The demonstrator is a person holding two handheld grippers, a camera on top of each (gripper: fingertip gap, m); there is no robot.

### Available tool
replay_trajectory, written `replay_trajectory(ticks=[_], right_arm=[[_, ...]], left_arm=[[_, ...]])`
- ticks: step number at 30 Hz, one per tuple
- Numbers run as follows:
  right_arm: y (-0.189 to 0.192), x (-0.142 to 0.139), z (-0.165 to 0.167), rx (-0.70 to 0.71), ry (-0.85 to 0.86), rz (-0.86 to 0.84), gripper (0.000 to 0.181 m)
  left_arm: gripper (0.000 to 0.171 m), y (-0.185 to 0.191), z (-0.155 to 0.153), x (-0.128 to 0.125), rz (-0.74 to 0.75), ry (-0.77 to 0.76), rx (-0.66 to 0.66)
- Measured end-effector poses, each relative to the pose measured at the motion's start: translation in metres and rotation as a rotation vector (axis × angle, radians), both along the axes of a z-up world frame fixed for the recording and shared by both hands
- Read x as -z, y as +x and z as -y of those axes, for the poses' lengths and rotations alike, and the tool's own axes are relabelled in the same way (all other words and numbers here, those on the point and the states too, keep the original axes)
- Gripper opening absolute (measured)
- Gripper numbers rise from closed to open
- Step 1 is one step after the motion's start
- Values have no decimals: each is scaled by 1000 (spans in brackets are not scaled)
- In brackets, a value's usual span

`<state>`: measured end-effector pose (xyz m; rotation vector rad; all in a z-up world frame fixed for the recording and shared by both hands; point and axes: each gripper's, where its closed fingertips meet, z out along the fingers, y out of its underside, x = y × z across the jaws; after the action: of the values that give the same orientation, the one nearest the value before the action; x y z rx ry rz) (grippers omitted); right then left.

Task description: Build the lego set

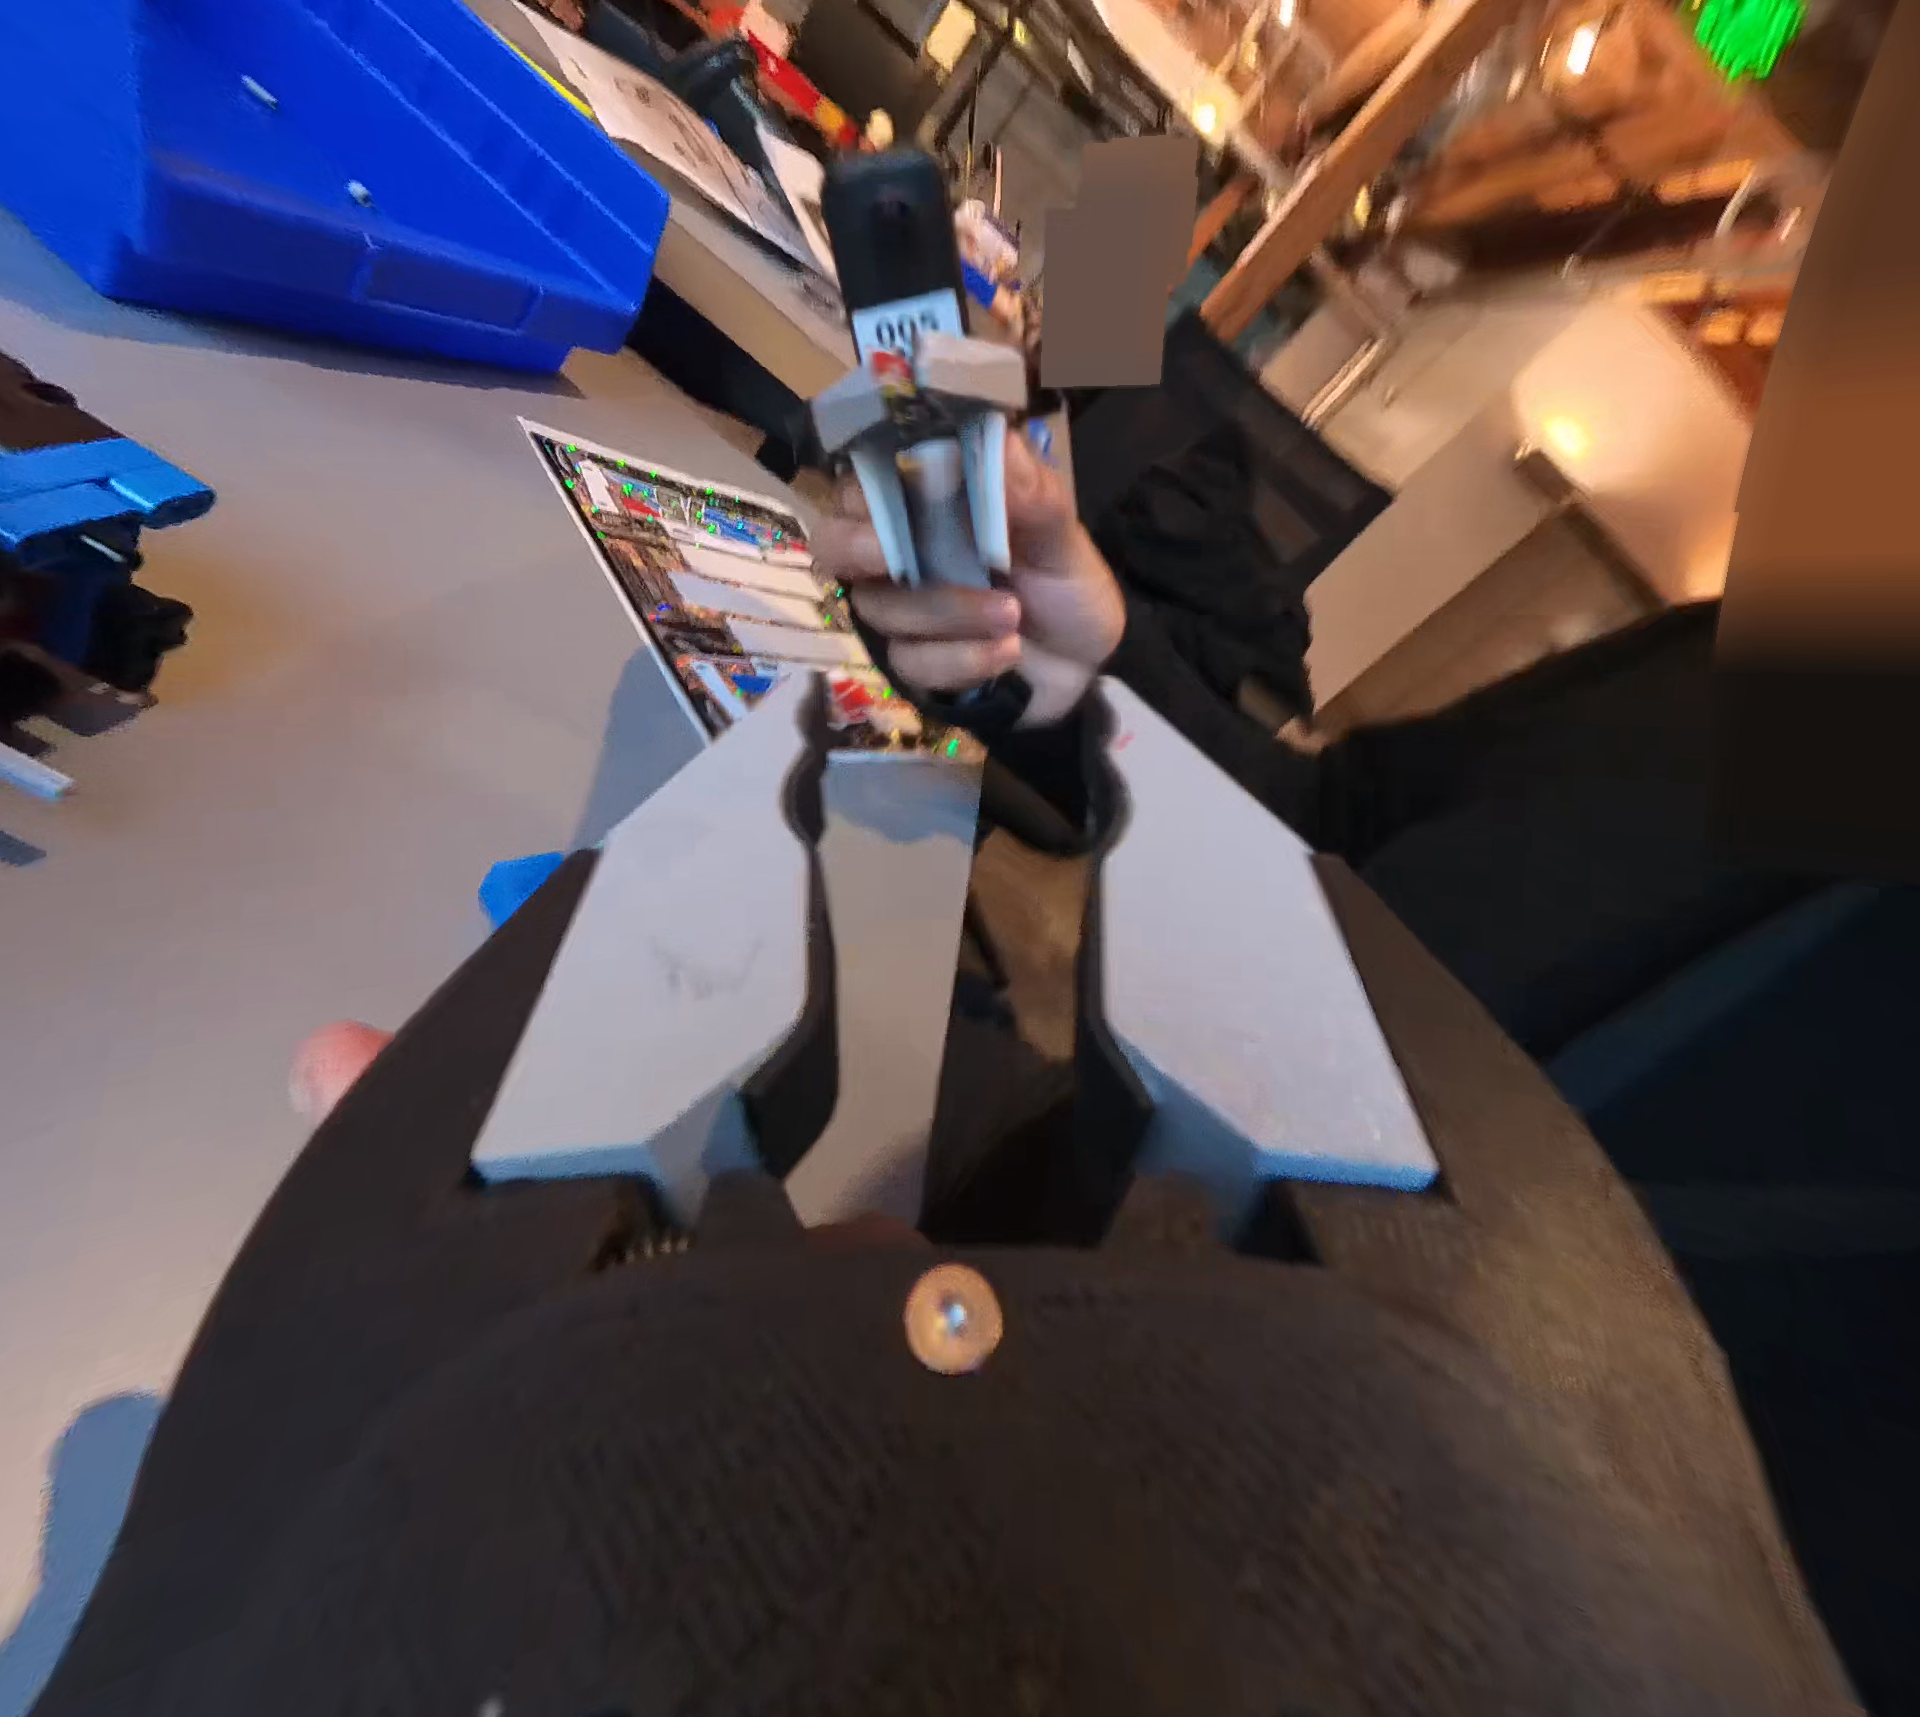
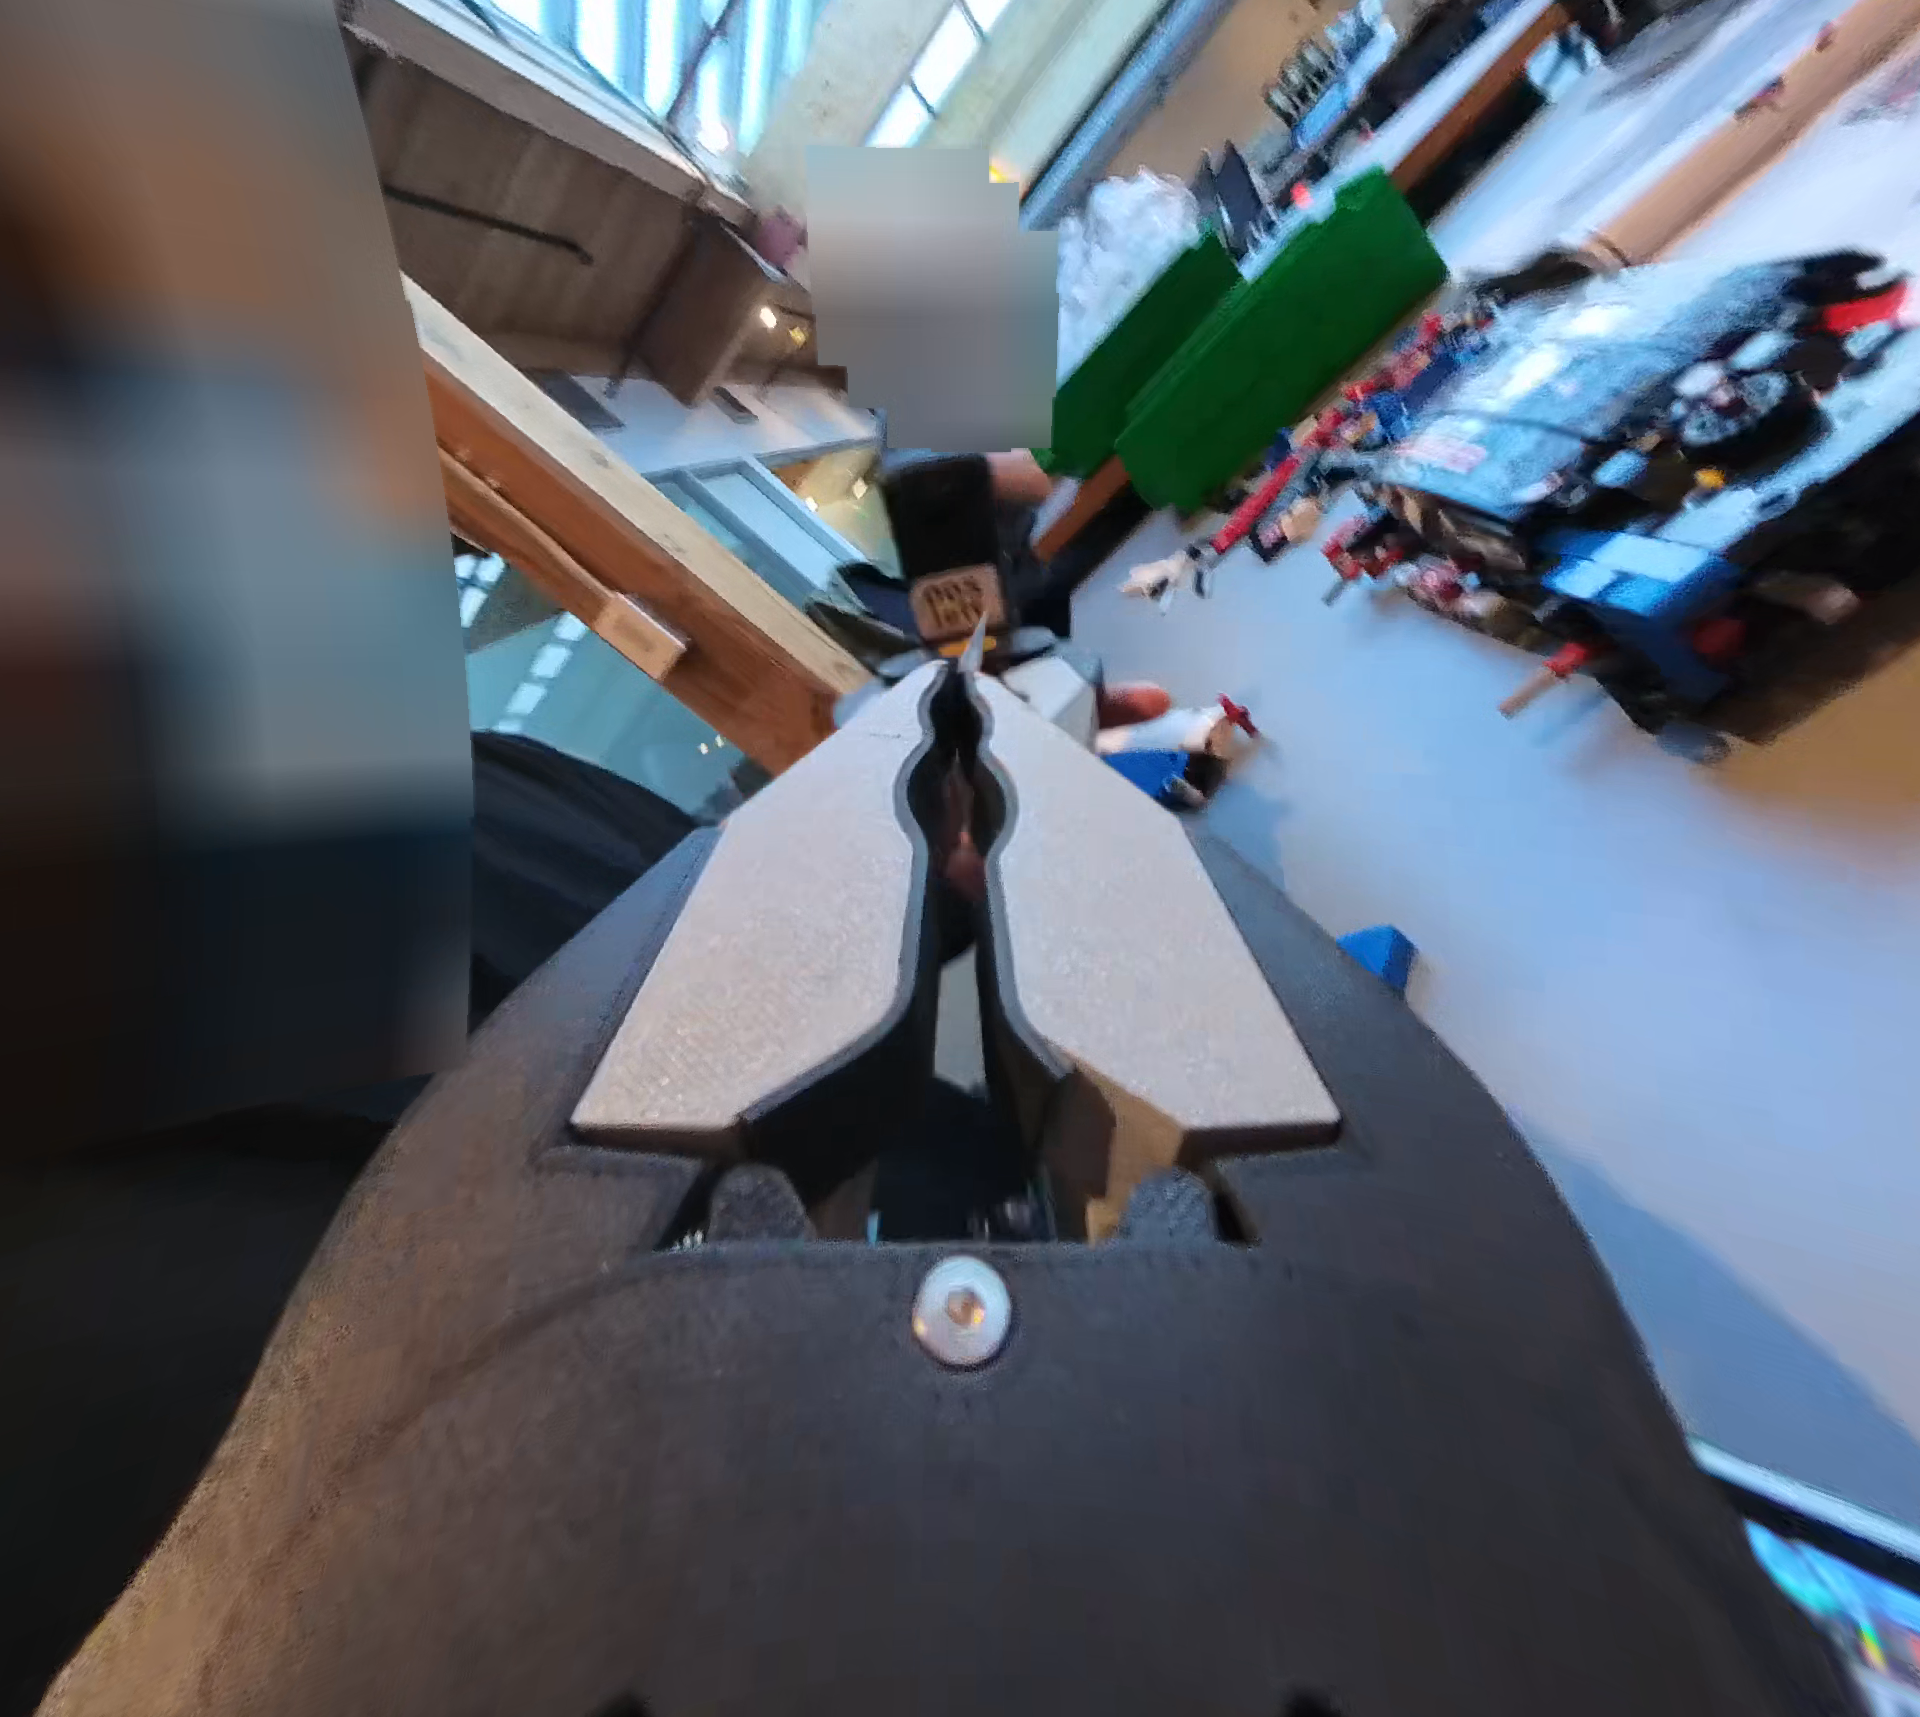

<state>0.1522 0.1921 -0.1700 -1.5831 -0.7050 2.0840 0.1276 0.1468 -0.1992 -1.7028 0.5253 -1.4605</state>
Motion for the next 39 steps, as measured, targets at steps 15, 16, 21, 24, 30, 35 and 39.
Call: replay_trajectory(ticks=[15,16,21,24,30,35,39], right_arm=[[-13,88,8,-399,87,718,0],[-14,90,8,-423,89,740,0],[-19,99,8,-500,101,837,0],[-24,105,10,-528,84,852,0],[-28,109,14,-545,56,850,0],[-32,112,19,-527,12,840,0],[-34,115,19,-489,-65,819,0]], left_arm=[[53,-5,-23,113,-861,146,4],[50,-4,-25,113,-860,153,18],[36,-3,-31,113,-847,177,107],[29,2,-28,114,-850,212,169],[47,0,-22,113,-907,246,183],[73,-19,-20,111,-916,230,65],[72,-24,-12,110,-934,248,34]])
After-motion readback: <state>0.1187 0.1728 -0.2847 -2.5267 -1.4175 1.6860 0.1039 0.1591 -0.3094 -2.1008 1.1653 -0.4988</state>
